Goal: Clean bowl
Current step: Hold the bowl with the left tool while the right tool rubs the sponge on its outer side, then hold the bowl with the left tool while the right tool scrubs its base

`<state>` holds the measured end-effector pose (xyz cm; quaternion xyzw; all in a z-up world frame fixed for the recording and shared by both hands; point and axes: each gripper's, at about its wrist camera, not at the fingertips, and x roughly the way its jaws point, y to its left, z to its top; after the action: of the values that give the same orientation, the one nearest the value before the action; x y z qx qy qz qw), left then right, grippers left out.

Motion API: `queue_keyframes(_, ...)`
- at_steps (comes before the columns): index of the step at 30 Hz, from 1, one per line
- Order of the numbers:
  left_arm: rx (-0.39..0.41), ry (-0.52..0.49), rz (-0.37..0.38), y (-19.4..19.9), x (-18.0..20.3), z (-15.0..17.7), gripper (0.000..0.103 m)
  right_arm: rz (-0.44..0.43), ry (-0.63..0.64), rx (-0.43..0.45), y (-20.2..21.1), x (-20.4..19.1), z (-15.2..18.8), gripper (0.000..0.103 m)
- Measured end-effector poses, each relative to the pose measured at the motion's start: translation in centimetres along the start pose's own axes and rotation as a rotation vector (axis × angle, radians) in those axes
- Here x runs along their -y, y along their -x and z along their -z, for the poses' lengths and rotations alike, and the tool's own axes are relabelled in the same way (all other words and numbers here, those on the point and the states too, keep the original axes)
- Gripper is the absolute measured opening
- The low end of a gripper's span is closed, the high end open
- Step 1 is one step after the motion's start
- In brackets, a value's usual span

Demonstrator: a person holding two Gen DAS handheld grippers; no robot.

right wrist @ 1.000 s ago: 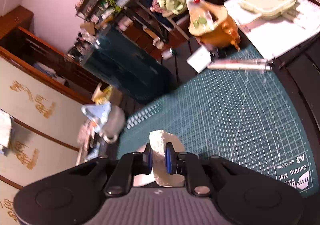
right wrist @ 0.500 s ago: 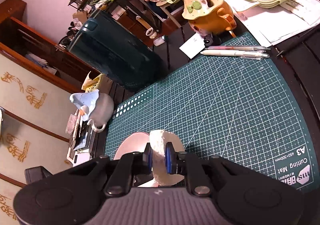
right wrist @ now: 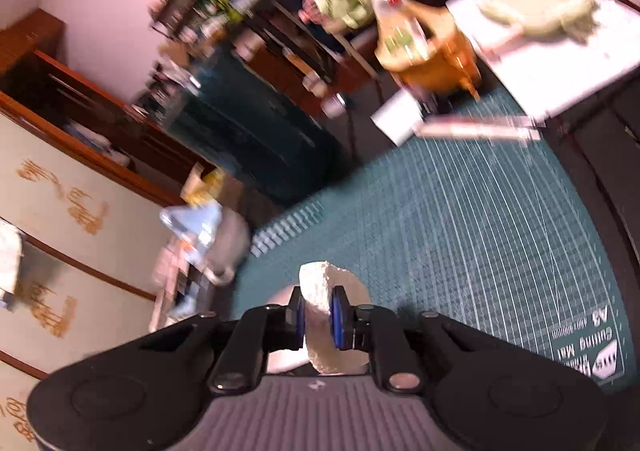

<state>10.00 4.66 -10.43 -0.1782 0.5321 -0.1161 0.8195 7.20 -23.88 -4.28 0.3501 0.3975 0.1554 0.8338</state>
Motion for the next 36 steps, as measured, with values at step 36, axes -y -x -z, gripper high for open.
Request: queue_keyframes(36, -0.001, -0.001, -0.005, 0.0, 3.2, -0.1, 0.040, 0.035, -0.002, -0.060, -2.0, 0.7, 0.7, 0.012)
